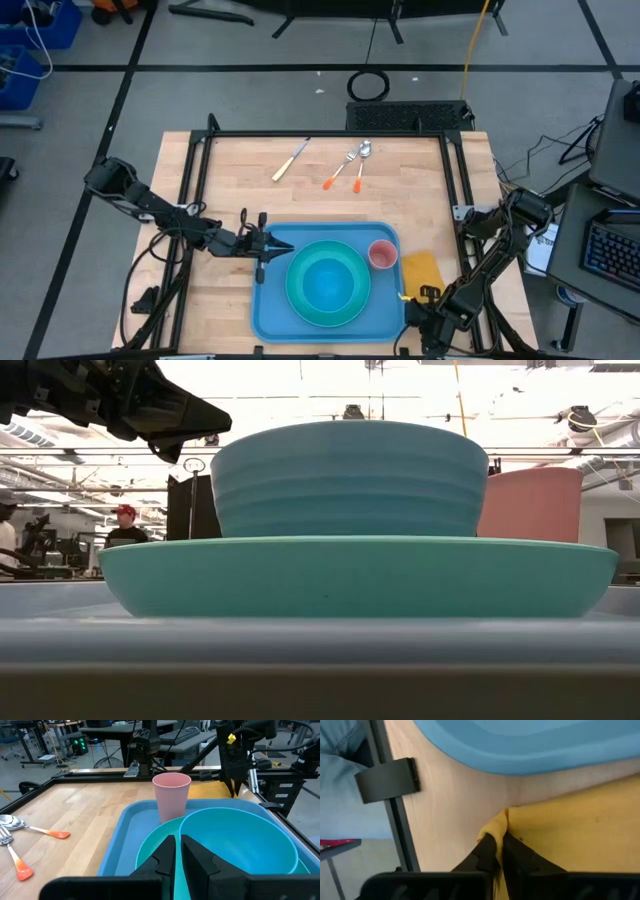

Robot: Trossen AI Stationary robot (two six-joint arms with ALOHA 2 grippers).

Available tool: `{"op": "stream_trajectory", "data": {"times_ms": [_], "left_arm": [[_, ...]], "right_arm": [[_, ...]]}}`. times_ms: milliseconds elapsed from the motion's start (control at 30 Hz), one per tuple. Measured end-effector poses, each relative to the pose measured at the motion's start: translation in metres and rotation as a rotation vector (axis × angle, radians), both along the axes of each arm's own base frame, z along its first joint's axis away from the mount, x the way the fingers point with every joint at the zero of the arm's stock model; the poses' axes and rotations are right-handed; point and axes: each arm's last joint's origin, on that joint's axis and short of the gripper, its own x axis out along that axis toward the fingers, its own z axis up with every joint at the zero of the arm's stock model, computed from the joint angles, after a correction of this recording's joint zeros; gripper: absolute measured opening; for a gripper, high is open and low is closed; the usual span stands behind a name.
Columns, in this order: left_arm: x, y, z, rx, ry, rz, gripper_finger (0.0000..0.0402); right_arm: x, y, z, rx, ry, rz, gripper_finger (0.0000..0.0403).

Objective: Set up tray
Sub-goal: Put the yellow table napkin on the blue tray to the left of the light blue plate

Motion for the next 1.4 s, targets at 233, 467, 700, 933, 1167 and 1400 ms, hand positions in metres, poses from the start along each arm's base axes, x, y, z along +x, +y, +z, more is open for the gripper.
{"op": "stream_trajectory", "data": {"times_ms": [233,467,700,933,1167,1400], "left_arm": [[0.0,0.0,0.0,-0.006,0.003,0.001,0.0033],[0.0,0.0,0.0,-0.006,0.003,0.001,0.0033],[0.0,0.0,-0.002,-0.002,0.018,0.002,0.0033],[0.0,0.0,-0.002,-0.008,0.018,0.005,0.0033],[0.0,0.0,-0.002,-0.007,0.019,0.005,0.0033],[0.0,0.0,-0.002,-0.006,0.019,0.005,0.0033]], "right_arm": [[0.004,0.004,0.004,0.047,-0.077,0.013,0.0005],[0.005,0.004,0.027,0.111,-0.176,0.017,0.0002],[0.004,0.0,0.036,0.103,-0.202,0.009,0.0001],[0.002,0.0,0.047,0.165,-0.199,-0.01,0.0001],[0.001,-0.005,0.063,0.182,-0.256,-0.029,0.0],[-0.003,-0.012,0.082,0.227,-0.286,-0.059,0.0]]}}
